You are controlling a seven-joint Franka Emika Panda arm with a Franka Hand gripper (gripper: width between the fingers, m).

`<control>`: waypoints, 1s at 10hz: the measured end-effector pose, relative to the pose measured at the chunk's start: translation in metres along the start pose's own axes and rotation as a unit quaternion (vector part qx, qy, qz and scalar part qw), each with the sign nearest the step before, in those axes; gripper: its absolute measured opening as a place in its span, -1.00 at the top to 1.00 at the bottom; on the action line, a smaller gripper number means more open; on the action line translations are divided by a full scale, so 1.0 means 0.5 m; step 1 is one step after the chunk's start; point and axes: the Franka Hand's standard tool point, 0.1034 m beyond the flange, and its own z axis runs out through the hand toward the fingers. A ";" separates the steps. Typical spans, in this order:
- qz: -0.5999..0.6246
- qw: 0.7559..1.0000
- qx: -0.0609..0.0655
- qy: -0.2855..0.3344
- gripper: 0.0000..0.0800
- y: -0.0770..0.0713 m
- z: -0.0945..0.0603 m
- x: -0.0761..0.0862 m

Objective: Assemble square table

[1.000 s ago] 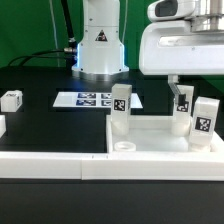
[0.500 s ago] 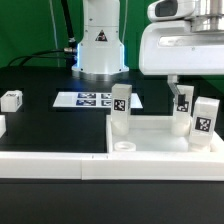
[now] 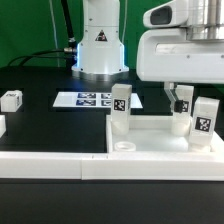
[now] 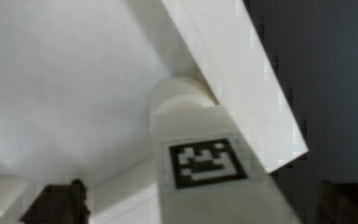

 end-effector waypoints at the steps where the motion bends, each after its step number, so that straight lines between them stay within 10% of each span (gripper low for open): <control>1: -0.001 1.000 0.001 0.000 -0.62 -0.004 0.002 -0.001; 3: 0.000 1.000 0.001 0.000 -0.53 -0.005 0.003 -0.001; 6: 0.017 1.000 0.001 -0.001 0.23 -0.005 0.003 -0.001; 10: 0.183 0.983 0.001 -0.002 0.28 -0.003 0.004 0.001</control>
Offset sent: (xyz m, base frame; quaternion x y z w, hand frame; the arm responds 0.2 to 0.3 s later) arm 0.0000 0.0000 0.0000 0.0000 0.0000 0.0000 1.0000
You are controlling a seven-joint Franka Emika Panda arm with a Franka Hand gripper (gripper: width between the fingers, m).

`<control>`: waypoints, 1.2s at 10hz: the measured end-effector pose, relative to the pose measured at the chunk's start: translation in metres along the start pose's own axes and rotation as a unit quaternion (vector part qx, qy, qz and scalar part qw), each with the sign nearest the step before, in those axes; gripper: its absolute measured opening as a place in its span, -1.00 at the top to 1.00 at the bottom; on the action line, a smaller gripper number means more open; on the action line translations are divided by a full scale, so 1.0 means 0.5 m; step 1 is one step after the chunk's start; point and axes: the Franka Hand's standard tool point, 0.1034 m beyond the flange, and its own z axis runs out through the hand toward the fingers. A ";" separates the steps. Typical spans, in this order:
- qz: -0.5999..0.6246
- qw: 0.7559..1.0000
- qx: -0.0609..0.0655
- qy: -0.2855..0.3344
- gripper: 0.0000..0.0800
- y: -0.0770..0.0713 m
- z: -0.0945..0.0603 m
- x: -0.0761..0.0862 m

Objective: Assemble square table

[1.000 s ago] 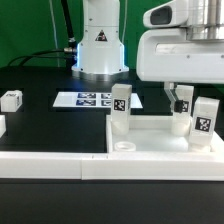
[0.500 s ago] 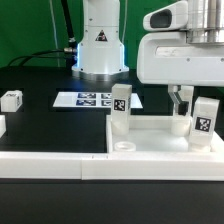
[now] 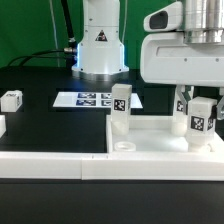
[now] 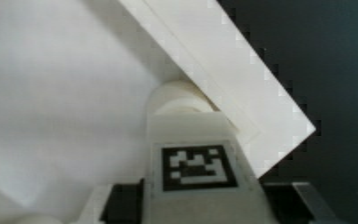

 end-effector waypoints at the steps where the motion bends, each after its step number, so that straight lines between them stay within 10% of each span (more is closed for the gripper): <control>1: 0.131 0.991 0.000 -0.006 0.28 0.001 0.000 -0.002; 5: 0.366 0.930 0.013 -0.034 0.27 -0.001 0.002 -0.005; 7: 0.335 0.942 0.014 -0.034 0.27 -0.001 0.003 -0.006; 9: 0.214 0.976 0.017 -0.033 -0.52 -0.007 -0.002 -0.010; 12: 0.081 0.996 0.021 -0.031 -0.62 -0.005 0.000 -0.008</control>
Offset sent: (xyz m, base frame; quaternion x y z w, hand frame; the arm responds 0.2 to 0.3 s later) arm 0.0161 -0.0005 -0.0007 0.0597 -0.0613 0.2521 0.9639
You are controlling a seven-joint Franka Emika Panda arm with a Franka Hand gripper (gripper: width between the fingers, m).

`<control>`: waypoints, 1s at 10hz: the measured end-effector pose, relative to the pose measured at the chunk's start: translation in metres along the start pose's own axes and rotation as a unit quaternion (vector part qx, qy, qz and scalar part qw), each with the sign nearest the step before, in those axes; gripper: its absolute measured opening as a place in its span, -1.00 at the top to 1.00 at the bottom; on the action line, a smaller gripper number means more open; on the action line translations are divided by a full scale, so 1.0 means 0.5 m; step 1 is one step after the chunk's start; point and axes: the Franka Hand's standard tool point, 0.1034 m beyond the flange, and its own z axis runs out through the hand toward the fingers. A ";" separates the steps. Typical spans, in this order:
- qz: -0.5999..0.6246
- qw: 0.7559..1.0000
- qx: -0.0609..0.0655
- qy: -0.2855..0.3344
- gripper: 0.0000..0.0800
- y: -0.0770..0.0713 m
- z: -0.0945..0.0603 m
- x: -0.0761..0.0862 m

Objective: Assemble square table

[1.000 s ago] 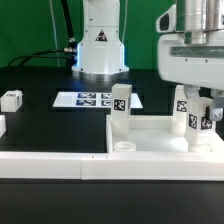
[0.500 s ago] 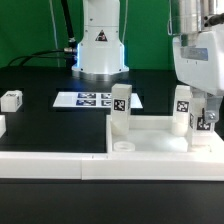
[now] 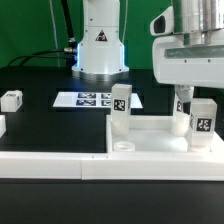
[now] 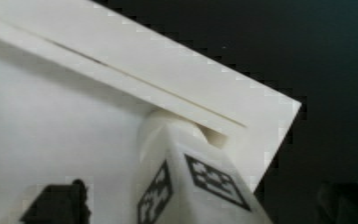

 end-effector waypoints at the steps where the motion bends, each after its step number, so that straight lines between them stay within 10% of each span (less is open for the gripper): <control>1: -0.038 0.999 0.000 0.000 -0.62 0.000 0.000 0.001; 7: -0.460 0.887 -0.035 -0.009 -0.62 0.015 0.008 0.024; 9: -0.446 0.895 -0.035 -0.008 -0.62 0.015 0.008 0.027; 10: -0.440 0.897 -0.036 -0.008 -0.26 0.015 0.008 0.027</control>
Offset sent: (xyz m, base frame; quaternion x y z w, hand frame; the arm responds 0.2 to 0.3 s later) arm 0.0151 0.0072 0.0023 -0.0290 -0.0666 -0.4888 0.8693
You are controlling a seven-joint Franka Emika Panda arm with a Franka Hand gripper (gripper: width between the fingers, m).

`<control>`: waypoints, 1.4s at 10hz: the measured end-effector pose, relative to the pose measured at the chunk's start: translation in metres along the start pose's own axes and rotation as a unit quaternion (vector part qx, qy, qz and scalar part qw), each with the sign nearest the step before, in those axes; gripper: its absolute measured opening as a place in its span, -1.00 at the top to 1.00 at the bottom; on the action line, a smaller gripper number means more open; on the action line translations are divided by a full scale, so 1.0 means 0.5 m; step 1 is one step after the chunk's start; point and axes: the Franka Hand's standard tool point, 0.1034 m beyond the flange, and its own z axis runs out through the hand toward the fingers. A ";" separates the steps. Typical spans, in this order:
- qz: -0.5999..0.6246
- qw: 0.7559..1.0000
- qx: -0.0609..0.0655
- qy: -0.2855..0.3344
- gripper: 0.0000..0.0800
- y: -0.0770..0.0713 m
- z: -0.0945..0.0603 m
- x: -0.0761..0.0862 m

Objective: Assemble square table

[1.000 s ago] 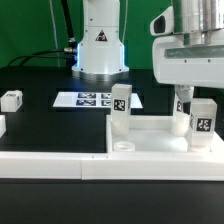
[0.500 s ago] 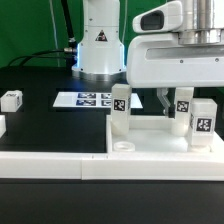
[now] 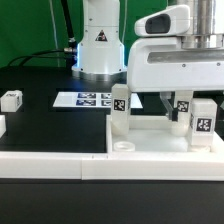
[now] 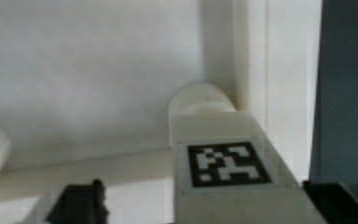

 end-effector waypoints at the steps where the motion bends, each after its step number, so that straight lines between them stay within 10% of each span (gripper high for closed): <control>1: 0.019 1.000 0.000 0.000 0.11 0.000 0.000 0.000; 6: 0.266 0.964 -0.004 -0.009 0.28 -0.009 0.006 0.011; 11: 0.669 0.741 -0.036 -0.052 0.27 -0.033 0.014 0.015; 14: 0.696 0.716 -0.037 -0.048 0.27 -0.036 0.014 0.013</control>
Offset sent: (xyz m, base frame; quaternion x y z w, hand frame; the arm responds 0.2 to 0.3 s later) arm 0.0000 0.0000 0.0000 0.0000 0.0000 0.1938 0.9810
